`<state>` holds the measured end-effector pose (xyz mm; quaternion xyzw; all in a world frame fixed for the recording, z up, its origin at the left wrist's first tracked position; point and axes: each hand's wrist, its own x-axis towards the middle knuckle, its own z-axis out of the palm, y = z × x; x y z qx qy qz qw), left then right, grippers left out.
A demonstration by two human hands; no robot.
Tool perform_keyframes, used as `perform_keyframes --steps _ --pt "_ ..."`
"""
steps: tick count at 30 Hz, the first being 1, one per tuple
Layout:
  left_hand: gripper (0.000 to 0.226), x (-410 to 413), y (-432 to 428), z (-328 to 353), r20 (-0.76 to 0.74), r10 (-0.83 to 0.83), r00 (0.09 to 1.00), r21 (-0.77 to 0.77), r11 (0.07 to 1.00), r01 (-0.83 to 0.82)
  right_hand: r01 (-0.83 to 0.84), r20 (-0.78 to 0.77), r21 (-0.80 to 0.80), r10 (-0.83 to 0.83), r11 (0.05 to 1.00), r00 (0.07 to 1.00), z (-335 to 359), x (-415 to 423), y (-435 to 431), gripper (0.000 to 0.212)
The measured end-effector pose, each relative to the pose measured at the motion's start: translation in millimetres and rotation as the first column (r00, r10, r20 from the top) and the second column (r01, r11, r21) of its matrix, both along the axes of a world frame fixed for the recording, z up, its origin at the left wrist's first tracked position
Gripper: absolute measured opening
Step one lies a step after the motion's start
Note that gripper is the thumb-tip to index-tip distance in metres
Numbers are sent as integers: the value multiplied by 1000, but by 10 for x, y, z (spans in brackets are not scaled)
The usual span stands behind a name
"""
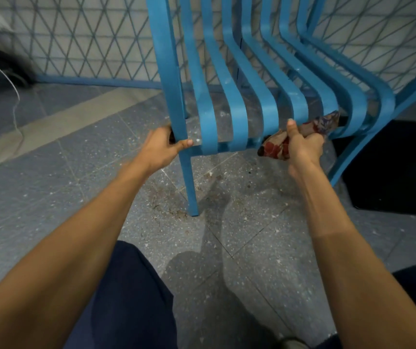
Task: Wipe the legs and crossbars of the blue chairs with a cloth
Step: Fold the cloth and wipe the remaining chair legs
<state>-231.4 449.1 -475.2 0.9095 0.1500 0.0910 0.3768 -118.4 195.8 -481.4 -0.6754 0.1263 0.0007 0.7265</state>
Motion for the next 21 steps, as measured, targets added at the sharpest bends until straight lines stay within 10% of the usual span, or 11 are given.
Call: perform_keyframes --steps 21 --pt "33 712 -1581 141 -27 -465 885 221 860 459 -201 -50 -164 195 966 980 39 1442 -1317 77"
